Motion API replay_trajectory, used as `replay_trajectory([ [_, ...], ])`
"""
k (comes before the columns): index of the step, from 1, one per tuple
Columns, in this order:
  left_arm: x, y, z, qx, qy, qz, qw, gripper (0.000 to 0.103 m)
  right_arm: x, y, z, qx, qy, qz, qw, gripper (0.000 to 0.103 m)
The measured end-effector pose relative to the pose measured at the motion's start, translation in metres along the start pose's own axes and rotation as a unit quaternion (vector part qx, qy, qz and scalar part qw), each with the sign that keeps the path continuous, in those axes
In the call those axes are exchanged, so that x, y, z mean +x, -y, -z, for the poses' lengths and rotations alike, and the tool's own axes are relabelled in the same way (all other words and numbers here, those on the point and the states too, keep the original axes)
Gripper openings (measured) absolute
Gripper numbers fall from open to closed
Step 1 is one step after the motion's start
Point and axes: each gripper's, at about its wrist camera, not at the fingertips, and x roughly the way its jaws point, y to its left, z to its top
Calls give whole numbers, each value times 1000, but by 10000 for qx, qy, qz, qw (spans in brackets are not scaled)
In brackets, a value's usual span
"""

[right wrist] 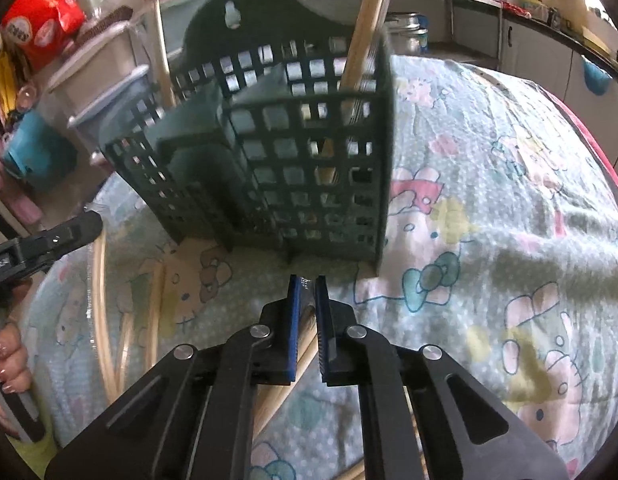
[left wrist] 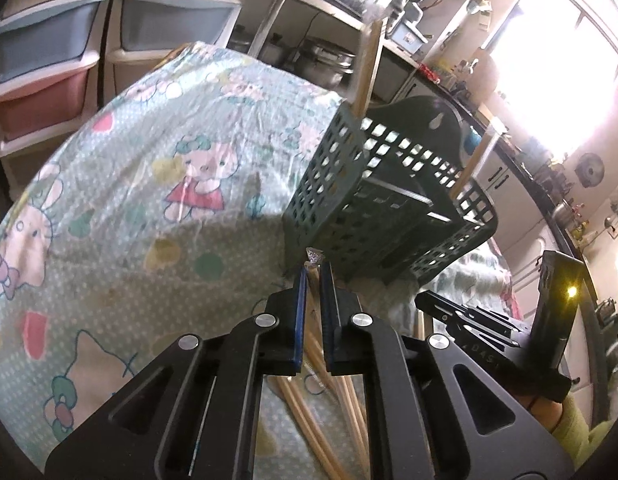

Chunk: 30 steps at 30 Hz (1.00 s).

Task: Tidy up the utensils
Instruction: 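Raise the left gripper's chopstick and lower it into the caddy while the right gripper does likewise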

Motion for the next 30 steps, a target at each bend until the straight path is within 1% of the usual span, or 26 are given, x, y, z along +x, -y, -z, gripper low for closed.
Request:
replay_trajectory([
  [4, -8, 11, -8, 126, 129, 81, 9998, 4, -20, 0, -4, 30, 227, -248, 9994, 7],
  [8, -17, 25, -15, 287, 266, 163, 9991, 3, -46, 8, -12, 74, 492, -500, 9975, 7],
  [11, -23, 35, -19, 406, 355, 225, 9983, 3, -66, 5, -9, 85, 690, -606, 9957, 6],
  [15, -29, 47, -23, 528, 453, 308, 9971, 3, -92, 4, -16, 37, 1046, -704, 9920, 6],
  [21, -38, 63, -29, 692, 602, 417, 9949, 3, -127, 7, -18, -8, 1517, -734, 9857, 6],
  [30, -51, 83, -36, 884, 804, 619, 9909, 3, -157, 14, -23, 31, 2002, -583, 9780, 5],
])
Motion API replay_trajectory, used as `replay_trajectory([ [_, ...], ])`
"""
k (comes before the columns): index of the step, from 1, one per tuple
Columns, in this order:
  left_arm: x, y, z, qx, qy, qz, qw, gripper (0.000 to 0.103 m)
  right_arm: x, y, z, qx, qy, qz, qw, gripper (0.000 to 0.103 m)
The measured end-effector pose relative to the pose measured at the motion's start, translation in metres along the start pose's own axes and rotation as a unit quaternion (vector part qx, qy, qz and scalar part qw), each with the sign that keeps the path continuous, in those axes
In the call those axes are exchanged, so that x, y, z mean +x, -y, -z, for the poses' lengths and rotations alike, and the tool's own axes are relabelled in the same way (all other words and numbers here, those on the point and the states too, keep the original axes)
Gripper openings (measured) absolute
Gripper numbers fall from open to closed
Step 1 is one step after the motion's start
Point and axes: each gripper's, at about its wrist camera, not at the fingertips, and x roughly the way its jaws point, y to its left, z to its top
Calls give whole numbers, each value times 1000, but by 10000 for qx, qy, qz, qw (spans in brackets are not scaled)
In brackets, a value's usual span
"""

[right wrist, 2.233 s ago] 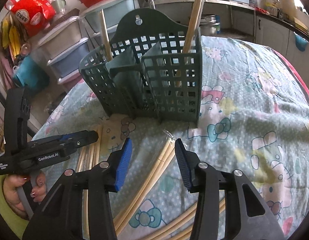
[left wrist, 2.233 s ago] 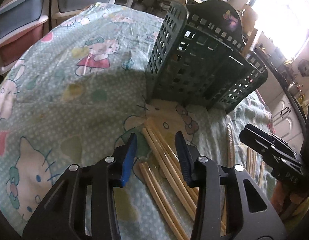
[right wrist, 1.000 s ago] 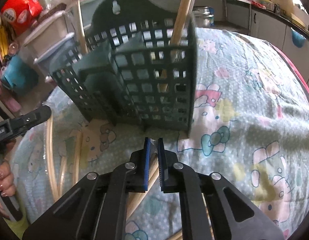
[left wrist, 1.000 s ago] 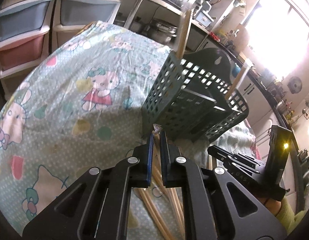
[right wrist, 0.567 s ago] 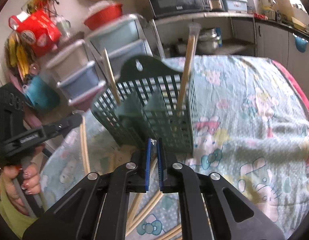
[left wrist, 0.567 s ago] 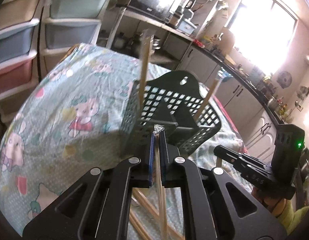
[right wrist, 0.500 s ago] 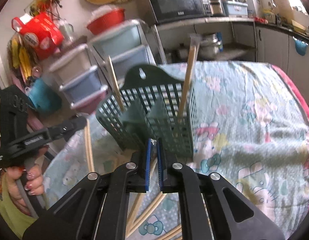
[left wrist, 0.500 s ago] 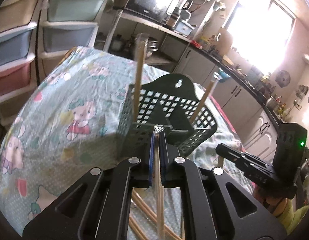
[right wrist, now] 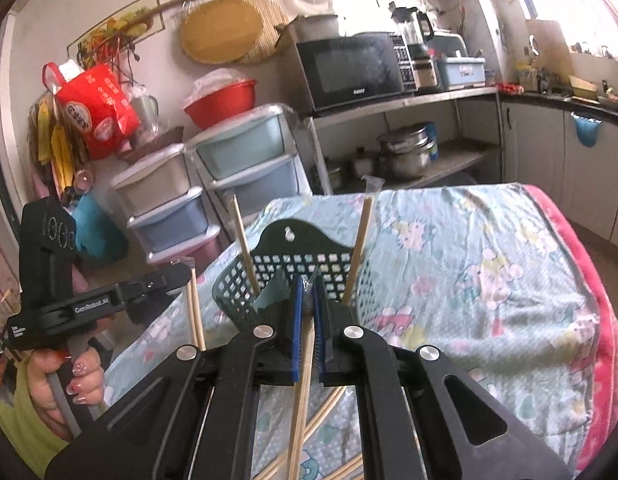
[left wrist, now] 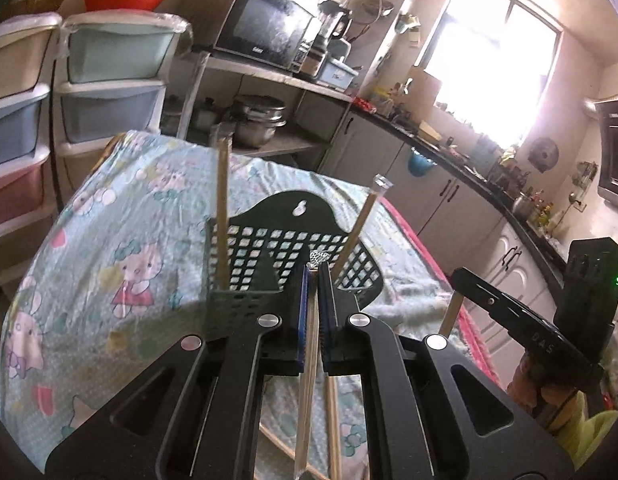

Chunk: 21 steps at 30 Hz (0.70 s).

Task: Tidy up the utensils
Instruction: 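Raise the left gripper's chopstick and lower it into the caddy while the right gripper does likewise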

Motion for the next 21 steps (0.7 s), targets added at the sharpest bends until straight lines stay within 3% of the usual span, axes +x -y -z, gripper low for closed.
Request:
replay_trajectory([
  [21, -22, 33, -36, 393, 537, 256, 9975, 3, -28, -9, -29, -232, 646, 66, 9976, 5],
])
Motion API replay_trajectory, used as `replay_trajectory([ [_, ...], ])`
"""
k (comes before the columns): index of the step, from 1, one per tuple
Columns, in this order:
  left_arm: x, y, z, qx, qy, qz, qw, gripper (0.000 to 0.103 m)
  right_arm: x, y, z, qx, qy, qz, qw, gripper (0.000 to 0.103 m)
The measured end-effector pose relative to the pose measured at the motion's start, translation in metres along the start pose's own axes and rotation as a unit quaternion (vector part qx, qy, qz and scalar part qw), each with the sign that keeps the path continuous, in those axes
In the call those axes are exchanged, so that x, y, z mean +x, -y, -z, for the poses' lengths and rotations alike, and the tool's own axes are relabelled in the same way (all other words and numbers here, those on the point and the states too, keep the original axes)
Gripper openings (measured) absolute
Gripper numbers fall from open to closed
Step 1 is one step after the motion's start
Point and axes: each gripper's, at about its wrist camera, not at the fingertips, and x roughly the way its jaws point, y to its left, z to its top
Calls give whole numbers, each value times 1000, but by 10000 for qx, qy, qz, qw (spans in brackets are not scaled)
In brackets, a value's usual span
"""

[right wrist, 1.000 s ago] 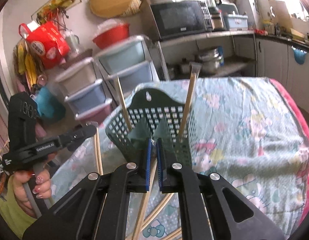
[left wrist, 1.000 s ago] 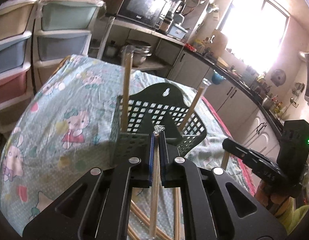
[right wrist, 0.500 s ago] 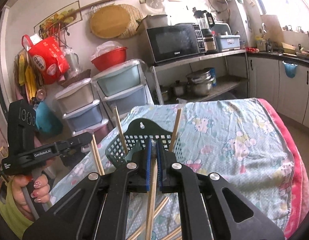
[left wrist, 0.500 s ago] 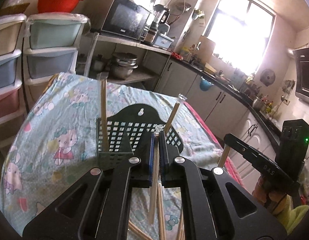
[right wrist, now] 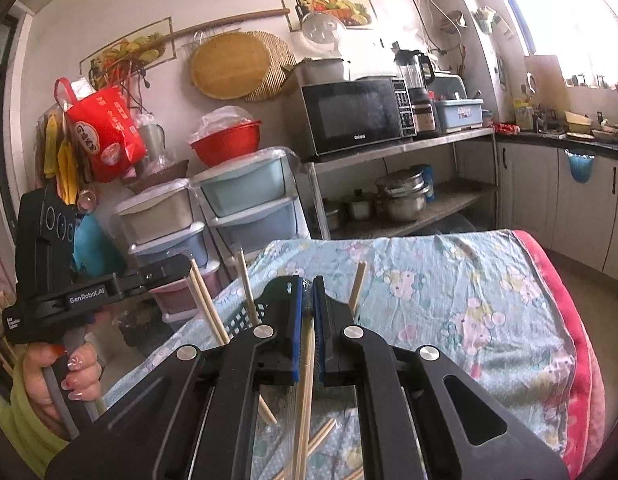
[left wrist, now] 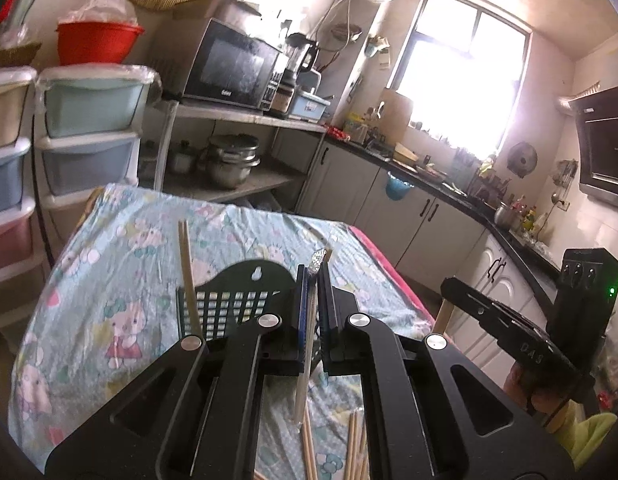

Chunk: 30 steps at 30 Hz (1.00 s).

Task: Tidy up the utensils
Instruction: 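Raise the left gripper's chopstick and lower it into the caddy while the right gripper does likewise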

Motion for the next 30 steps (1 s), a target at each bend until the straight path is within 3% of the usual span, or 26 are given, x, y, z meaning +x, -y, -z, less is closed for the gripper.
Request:
replay_trajectory([
  [30, -16, 15, -78, 558, 749, -299, 9952, 3, 13, -32, -84, -437, 955, -228, 9942, 5],
])
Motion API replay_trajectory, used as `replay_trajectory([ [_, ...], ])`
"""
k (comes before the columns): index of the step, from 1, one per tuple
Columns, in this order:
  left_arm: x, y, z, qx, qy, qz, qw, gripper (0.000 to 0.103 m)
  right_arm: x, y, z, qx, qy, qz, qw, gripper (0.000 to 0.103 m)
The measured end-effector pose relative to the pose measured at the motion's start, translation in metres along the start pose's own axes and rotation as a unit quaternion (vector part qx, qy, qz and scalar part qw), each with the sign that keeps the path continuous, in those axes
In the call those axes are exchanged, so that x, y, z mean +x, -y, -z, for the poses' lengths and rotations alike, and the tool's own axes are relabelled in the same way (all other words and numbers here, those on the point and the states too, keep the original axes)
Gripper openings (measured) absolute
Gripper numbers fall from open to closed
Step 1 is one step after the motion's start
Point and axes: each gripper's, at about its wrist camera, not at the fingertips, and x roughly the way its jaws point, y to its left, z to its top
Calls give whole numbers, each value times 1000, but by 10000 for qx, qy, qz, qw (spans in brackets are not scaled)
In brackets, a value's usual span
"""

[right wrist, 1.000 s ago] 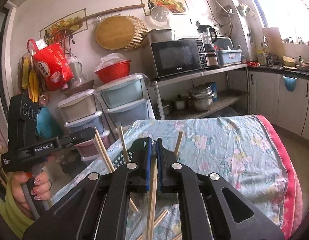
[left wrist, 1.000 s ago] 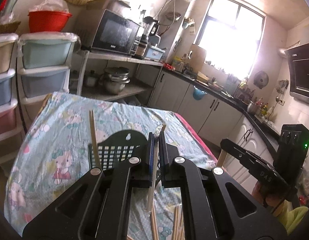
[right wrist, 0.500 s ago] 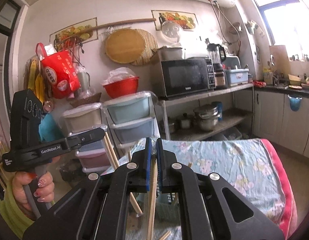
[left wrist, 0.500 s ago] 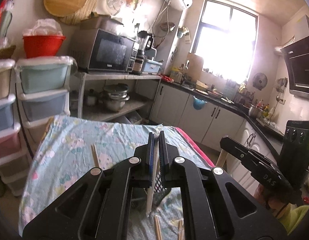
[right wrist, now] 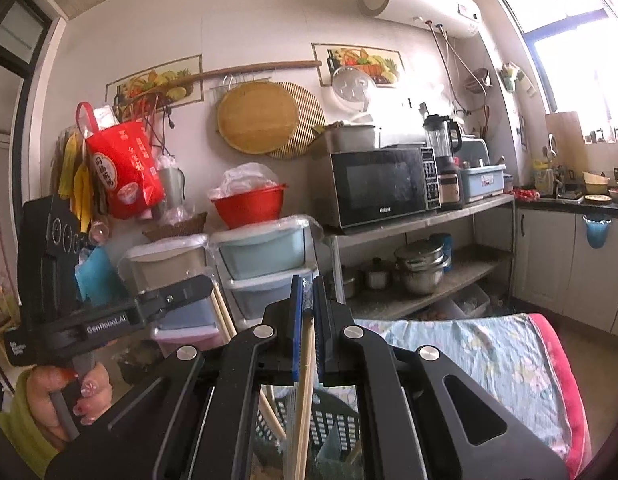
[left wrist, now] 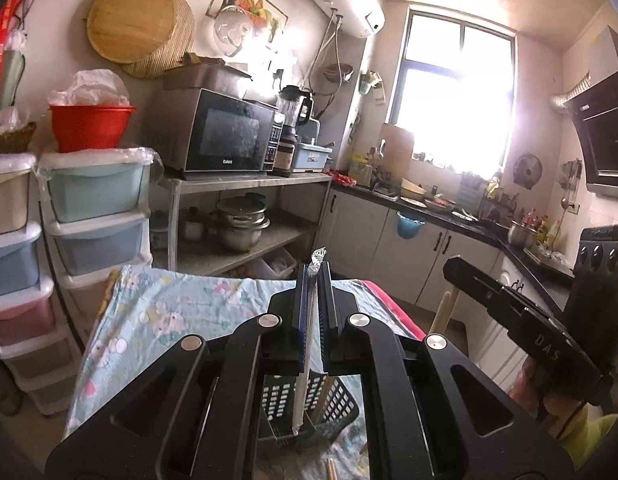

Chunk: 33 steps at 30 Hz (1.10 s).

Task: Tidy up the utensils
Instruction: 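Raise the left gripper's chopstick and lower it into the caddy while the right gripper does likewise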

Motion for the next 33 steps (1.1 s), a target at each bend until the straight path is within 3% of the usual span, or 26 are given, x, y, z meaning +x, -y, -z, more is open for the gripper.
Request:
replay_trajectory([
  [14, 32, 0, -8, 15, 98, -157, 9998, 3, 8, 12, -16, -277, 579, 287, 9975, 5],
  [33, 72, -13, 37, -182, -397, -283, 9986, 3, 42, 30, 27, -333, 372, 750, 9959, 6],
])
